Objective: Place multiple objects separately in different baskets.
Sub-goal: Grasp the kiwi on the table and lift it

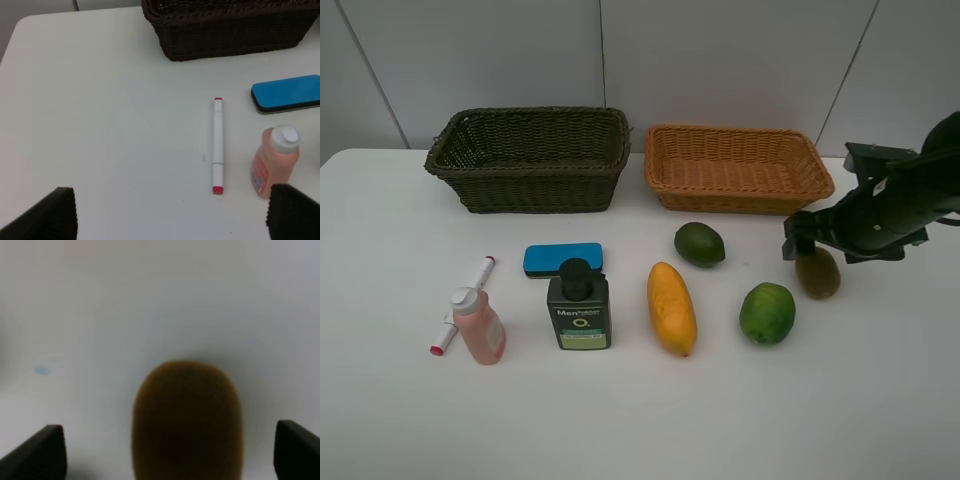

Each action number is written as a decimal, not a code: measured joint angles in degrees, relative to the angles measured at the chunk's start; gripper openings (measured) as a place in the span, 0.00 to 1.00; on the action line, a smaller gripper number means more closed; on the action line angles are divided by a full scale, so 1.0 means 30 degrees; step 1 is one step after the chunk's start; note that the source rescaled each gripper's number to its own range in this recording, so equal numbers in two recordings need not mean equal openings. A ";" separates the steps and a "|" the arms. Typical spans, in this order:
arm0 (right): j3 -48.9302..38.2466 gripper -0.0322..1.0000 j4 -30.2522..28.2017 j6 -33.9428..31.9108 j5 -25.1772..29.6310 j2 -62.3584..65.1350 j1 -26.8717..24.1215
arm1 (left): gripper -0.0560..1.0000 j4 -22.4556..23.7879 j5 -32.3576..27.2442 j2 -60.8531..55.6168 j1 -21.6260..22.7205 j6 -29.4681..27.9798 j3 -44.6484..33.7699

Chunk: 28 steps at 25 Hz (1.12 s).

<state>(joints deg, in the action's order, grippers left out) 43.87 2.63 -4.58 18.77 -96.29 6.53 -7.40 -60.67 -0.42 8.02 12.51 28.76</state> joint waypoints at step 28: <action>0.0281 1.00 -0.0162 0.0014 -0.1123 -0.3281 0.0095 | 1.00 0.0000 -0.0015 0.0000 0.0000 0.0000 0.0000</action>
<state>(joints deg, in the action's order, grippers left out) 44.71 2.14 -4.54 15.41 -106.13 6.82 -7.40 -60.71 -0.42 8.02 12.51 28.76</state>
